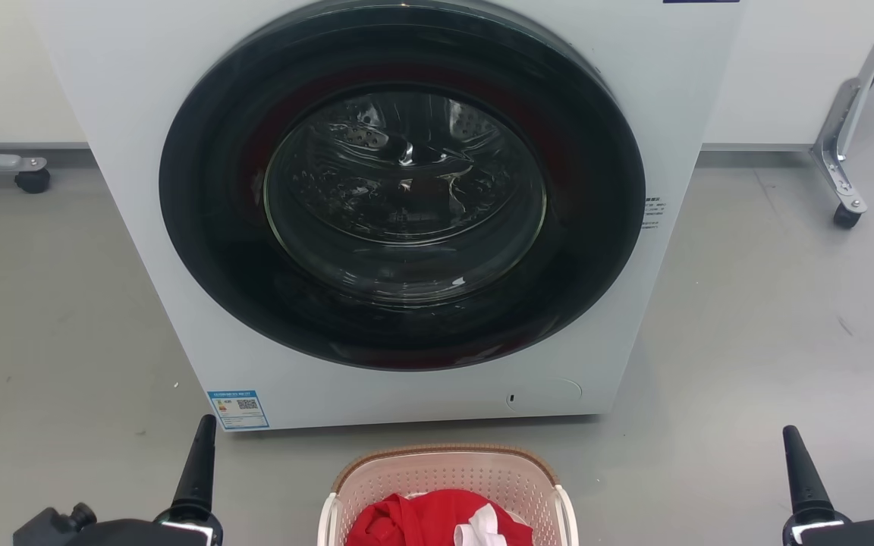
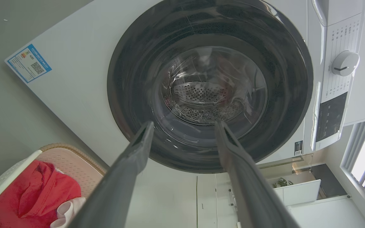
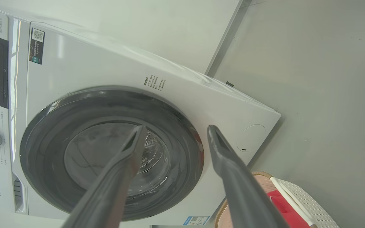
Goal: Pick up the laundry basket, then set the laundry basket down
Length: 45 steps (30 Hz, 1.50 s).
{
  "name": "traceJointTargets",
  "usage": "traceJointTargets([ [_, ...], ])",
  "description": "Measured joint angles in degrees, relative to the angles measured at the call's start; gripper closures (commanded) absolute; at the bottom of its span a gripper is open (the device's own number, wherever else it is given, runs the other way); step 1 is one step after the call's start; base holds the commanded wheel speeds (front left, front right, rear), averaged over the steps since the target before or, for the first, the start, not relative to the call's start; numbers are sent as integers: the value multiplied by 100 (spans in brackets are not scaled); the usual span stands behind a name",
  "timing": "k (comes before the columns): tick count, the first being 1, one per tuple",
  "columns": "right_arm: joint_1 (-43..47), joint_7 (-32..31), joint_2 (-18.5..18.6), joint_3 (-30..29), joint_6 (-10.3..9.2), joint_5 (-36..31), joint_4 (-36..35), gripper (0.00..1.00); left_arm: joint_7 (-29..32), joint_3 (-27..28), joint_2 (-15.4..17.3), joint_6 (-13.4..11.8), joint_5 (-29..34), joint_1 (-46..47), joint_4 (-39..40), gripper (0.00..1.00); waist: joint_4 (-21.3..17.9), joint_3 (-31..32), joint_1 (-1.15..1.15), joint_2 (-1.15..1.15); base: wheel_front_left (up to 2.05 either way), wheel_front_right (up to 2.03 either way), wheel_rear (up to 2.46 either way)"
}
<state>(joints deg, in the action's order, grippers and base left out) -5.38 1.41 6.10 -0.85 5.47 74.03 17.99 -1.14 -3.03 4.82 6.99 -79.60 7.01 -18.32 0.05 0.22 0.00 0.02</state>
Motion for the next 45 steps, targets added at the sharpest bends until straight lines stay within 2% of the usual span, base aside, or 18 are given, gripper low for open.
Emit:
traceJointTargets([
  [18, -181, 380, 456, 754, -404, -2061, 3, 0, -385, -750, 416, -583, 2108, 222, 2, 0, -2, 17, 0, 0, 0, 0, 0],
  [30, -242, 622, 605, 1094, -608, -3139, 51, 0, -614, -1159, 589, -851, 3355, 231, 34, 0, -4, 28, 0, 0, 0, 0, 0],
  [45, -252, 928, 747, 1488, -824, -4329, 179, 0, -954, -1400, 641, -1113, 4580, 230, 27, 0, -5, 63, 0, 0, 0, 0, 0],
])
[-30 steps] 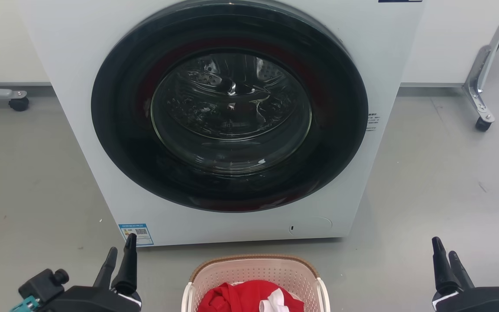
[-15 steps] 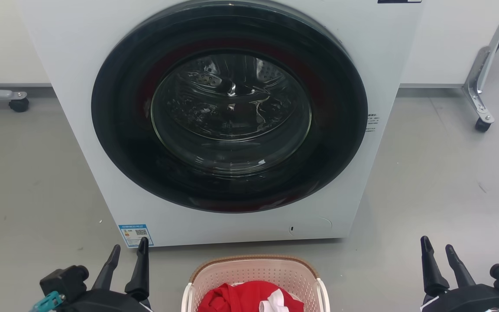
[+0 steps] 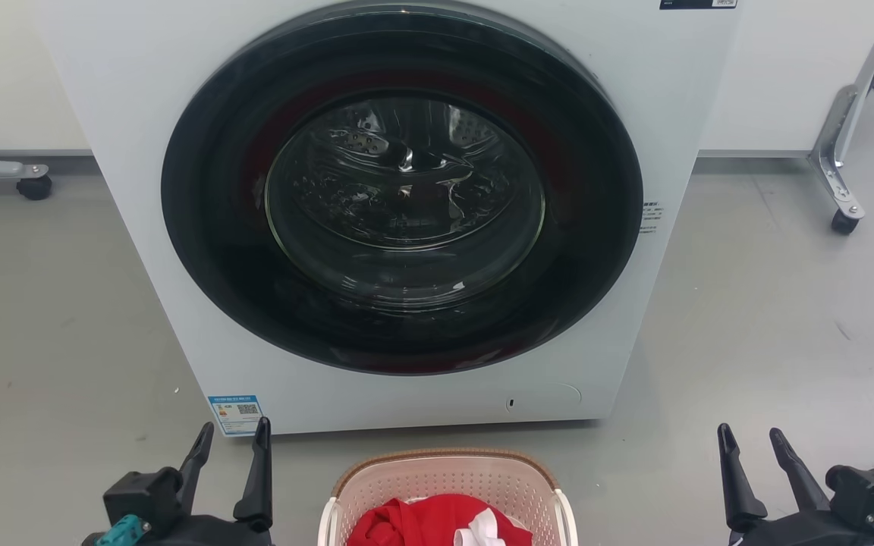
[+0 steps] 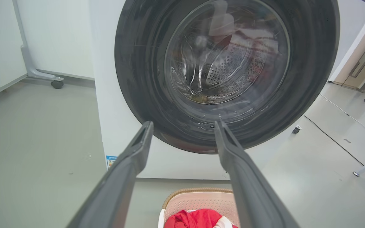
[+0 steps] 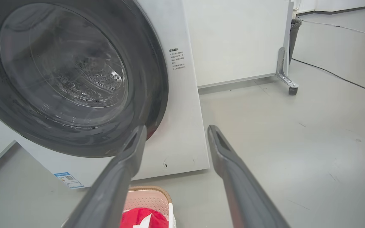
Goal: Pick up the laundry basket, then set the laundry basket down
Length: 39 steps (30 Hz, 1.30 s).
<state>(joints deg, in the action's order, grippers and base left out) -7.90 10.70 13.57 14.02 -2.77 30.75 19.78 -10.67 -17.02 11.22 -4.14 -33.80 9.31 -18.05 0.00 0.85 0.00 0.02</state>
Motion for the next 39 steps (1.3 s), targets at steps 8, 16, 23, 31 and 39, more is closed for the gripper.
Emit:
traceJointTargets([
  [8, -2, 160, 58, 141, -90, -601, 96, 0, -163, -101, 3, -119, 647, -1, -65, 0, 5, 19, 0, 0, 0, 0, 0],
  [16, -5, 308, 115, 253, -185, -1094, 198, 0, -324, -168, 5, -248, 1211, -2, -187, 0, 11, 47, 0, 0, 0, 0, 0],
  [23, -7, 359, 126, 266, -209, -1288, 276, 0, -365, -159, -8, -292, 1381, -10, -278, 0, 9, 54, 0, 0, 0, 0, 0],
  [31, -7, 359, 126, 229, -200, -1280, 320, 0, -366, -75, -57, -292, 1381, -12, -365, 0, 1, 46, 0, 0, 0, 0, 0],
  [39, -7, 359, 126, 214, -177, -1280, 344, 0, -366, -55, -92, -293, 1382, -17, -400, 0, 4, 37, 0, 0, 0, 0, 0],
])
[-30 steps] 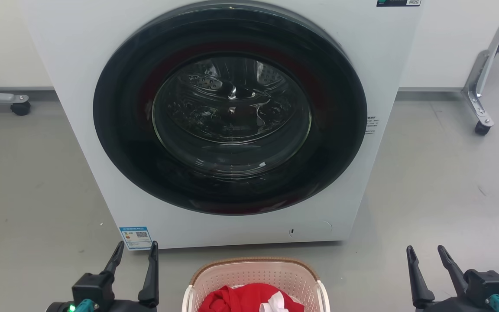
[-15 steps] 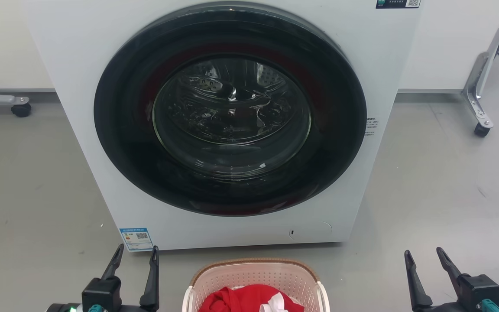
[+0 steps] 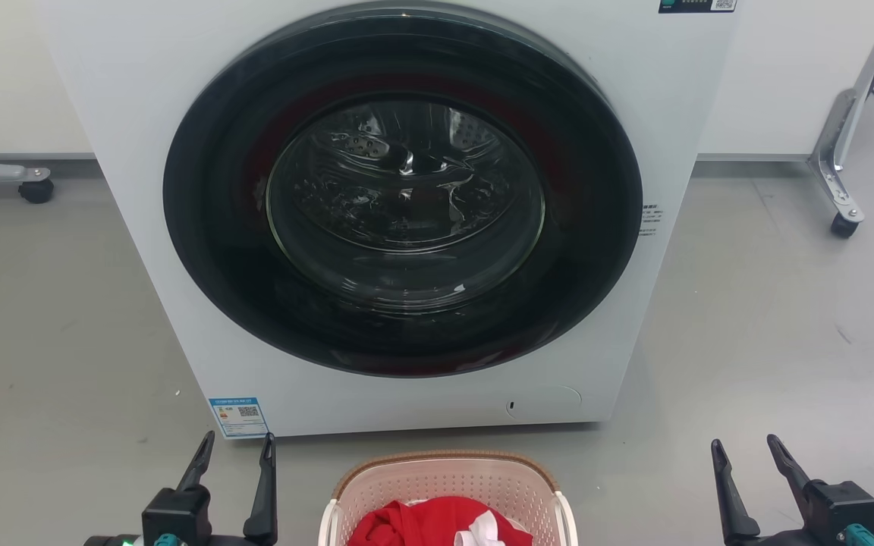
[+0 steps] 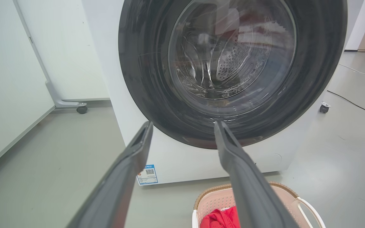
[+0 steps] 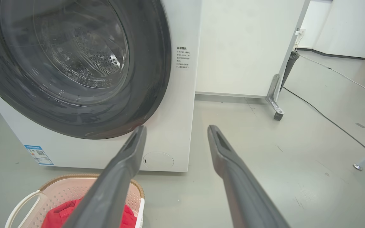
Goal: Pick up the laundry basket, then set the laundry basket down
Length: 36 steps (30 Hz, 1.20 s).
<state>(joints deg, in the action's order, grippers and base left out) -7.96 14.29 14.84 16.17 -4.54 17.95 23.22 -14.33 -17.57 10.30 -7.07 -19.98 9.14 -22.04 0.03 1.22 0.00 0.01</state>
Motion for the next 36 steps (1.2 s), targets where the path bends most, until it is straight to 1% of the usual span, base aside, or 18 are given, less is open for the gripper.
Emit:
traceJointTargets([
  [21, 2, 0, -33, -57, 52, 0, 35, 0, 0, 60, -65, 0, 37, -22, -71, 0, 21, -106, 0, 0, 0, 0, 0],
  [28, 7, 0, -37, -90, 52, 1, -64, 0, 0, 52, -134, 0, 37, -21, 32, 0, 33, -366, 0, 0, 0, 0, 0],
  [36, -227, 0, -45, -100, 53, -10, -191, 0, 0, 70, -144, 1, 36, 138, 102, 0, 40, -864, 0, 0, 0, 0, 0],
])
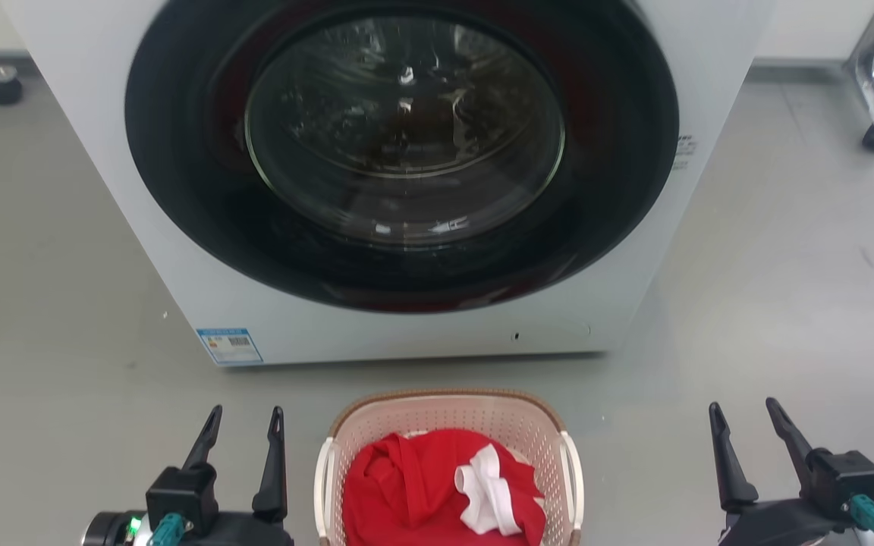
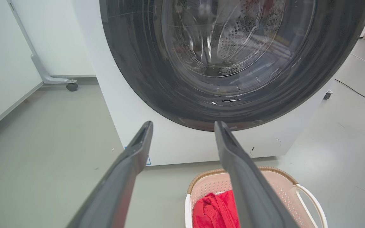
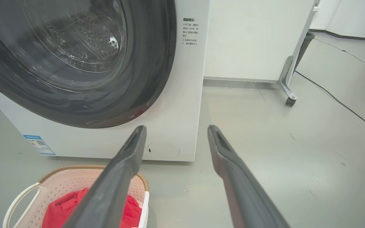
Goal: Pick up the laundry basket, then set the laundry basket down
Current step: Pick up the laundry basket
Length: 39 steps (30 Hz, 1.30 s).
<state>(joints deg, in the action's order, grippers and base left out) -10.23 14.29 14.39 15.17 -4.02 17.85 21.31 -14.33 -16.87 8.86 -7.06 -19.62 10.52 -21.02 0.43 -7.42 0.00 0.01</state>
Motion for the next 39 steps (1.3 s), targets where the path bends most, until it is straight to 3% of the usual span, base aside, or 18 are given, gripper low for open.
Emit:
traceJointTargets([
  [22, -945, 1, -264, 25, 7, -23, 38, 0, -12, 33, -88, 158, -43, 1077, -108, 0, -65, -1774, 1, -1, 0, 0, 0],
  [39, -1617, 26, -509, 111, 69, -42, 577, 0, 74, 57, -218, 333, -145, 1855, -979, 0, -115, -2958, 0, -1, 0, 0, 0],
])
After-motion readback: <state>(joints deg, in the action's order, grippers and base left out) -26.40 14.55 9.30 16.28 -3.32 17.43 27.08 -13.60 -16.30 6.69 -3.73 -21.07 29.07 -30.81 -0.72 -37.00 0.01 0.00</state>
